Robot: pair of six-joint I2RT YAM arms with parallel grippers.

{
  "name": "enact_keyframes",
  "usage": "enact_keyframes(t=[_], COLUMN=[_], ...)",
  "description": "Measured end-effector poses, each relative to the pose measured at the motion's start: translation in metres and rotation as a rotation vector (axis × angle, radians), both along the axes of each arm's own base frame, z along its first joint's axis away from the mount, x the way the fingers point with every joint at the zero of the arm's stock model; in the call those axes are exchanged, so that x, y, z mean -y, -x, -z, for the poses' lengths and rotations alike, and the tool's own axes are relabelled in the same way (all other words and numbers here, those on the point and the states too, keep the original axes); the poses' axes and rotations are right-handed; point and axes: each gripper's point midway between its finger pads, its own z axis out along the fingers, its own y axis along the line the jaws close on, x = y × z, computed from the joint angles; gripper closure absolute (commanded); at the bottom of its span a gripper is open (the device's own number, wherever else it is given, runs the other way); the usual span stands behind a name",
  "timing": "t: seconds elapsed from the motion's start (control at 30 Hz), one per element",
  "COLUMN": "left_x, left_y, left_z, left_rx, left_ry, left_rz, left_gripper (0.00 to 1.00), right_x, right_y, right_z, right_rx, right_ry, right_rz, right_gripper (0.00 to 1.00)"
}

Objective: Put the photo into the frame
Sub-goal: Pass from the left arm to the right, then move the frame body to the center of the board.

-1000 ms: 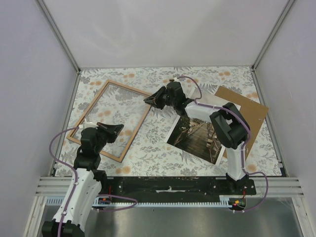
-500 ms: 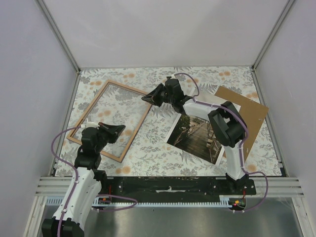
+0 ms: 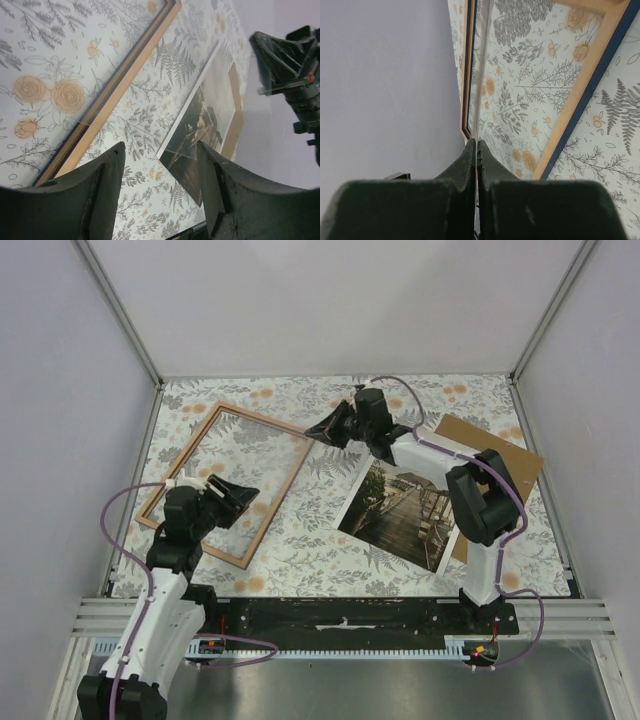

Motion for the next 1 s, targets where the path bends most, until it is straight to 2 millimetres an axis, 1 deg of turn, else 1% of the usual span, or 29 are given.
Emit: enact_keyframes(t=[0.07,0.13,0.2,0.27,0.3,0.37,0.47,0.57,0.63,0.67,0.7,0.8,0.9,1.0], left_x=[-0.004,-0.010,-0.015,-0.018,-0.020,-0.018,-0.004,0.028,0.044,0.052,0.054,0.052,0.048,0.048], left_y=[-0.003,-0.008,-0.015,-0.023,-0.028,-0.036,-0.043,-0.052,-0.061,-0.067,-0.070,-0.079,-0.081,-0.082], left_z=[-0.007,-0.017,-0.025,-0.029,-0.029,-0.023,-0.005,0.009,0.015,0.021,0.026,0.048,0.070,0.088], left_rx=[0.008,0.013,0.014,0.002,-0.007,-0.040,-0.116,-0.175,-0.189,-0.197,-0.208,-0.268,-0.334,-0.381], left_ry=[-0.037,-0.089,-0.136,-0.189,-0.218,-0.275,-0.387,-0.545,-0.634,-0.689,-0.724,-0.839,-0.926,-0.982], left_rz=[-0.003,-0.014,-0.021,-0.019,-0.018,0.003,0.073,0.194,0.252,0.281,0.296,0.339,0.387,0.446], left_gripper=[0.37,0.41,0.44,0.46,0.47,0.47,0.46,0.44,0.43,0.42,0.42,0.40,0.39,0.39], right_x=[0.019,0.042,0.073,0.102,0.121,0.149,0.187,0.213,0.226,0.234,0.240,0.260,0.276,0.285], right_y=[-0.005,-0.010,-0.010,-0.011,-0.010,-0.007,0.010,0.034,0.049,0.058,0.065,0.084,0.099,0.113], right_z=[-0.019,-0.041,-0.062,-0.082,-0.097,-0.122,-0.169,-0.212,-0.231,-0.238,-0.243,-0.254,-0.252,-0.246], right_rx=[0.022,0.061,0.086,0.113,0.139,0.186,0.273,0.367,0.411,0.429,0.441,0.464,0.459,0.443], right_ry=[0.004,0.023,0.069,0.128,0.165,0.221,0.305,0.379,0.425,0.453,0.477,0.553,0.622,0.673], right_rz=[0.021,0.050,0.087,0.130,0.161,0.207,0.268,0.302,0.318,0.325,0.330,0.349,0.358,0.349], right_gripper=[1.00,1.00,1.00,1.00,1.00,1.00,1.00,1.00,1.00,1.00,1.00,1.00,1.00,1.00])
